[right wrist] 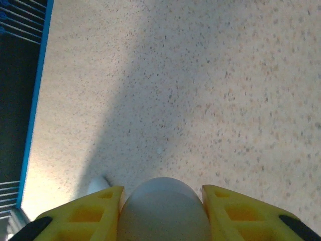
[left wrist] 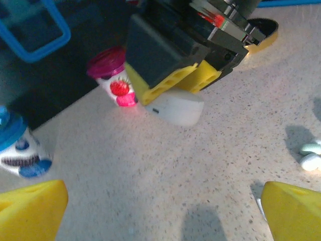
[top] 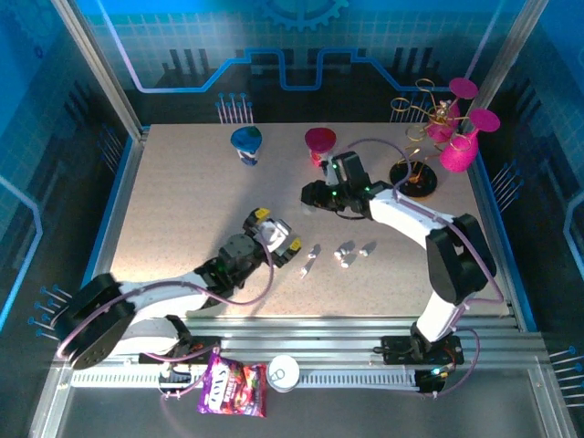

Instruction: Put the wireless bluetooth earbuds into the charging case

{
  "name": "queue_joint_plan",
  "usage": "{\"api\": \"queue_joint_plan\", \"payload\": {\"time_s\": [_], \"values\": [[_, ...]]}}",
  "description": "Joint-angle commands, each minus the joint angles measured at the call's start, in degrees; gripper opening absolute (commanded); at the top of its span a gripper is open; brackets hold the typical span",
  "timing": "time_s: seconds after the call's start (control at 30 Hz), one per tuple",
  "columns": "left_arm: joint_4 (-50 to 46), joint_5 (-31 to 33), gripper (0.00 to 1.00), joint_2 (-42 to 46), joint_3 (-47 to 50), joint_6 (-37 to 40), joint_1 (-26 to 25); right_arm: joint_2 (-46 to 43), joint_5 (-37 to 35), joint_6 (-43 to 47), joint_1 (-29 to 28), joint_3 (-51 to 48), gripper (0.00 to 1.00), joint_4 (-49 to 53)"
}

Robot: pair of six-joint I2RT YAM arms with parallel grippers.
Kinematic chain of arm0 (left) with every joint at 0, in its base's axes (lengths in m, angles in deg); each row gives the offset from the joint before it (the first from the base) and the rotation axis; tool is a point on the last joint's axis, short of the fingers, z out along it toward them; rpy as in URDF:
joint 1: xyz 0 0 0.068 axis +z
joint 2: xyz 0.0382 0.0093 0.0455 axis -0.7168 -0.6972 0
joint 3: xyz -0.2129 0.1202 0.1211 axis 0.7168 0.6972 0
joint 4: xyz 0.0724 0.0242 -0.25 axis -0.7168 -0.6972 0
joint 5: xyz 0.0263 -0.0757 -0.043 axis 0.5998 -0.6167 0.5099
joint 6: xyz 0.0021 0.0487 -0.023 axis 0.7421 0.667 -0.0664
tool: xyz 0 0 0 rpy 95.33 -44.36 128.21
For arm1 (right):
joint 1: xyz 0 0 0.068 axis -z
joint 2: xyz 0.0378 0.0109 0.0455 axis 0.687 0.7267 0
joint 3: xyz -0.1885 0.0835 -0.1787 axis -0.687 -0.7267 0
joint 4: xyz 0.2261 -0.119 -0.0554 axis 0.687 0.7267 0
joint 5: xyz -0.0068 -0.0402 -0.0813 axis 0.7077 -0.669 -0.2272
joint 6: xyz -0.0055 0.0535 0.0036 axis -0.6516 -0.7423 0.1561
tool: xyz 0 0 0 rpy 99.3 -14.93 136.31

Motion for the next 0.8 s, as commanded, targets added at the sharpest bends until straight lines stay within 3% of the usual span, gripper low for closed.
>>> {"api": "queue_joint_plan", "payload": {"time_s": [0.0, 0.17, 0.3, 0.5, 0.77], "values": [[18.04, 2.98, 0.99, -7.70, -3.68, 12.85, -2.14, -4.55, 2.91, -7.46, 0.06, -3.21, 0.32, -6.85], [37.13, -2.53, 0.82, -19.65, -5.11, 23.46, -2.54, -8.97, 2.99, -12.07, 0.48, -6.81, 0.32, -8.87], [37.11, -0.74, 0.81, -21.60, -7.78, 28.29, -3.15, -11.15, 3.74, -13.78, 0.85, -7.75, 0.32, -9.38], [37.15, 1.55, 0.70, -23.89, -10.95, 34.10, -3.42, -12.76, 4.96, -14.94, 0.94, -7.68, 0.32, -9.80], [37.16, 2.22, 0.55, -24.36, -11.21, 34.61, -3.52, -14.17, 4.60, -16.93, 1.29, -8.60, 0.31, -11.08]]}}
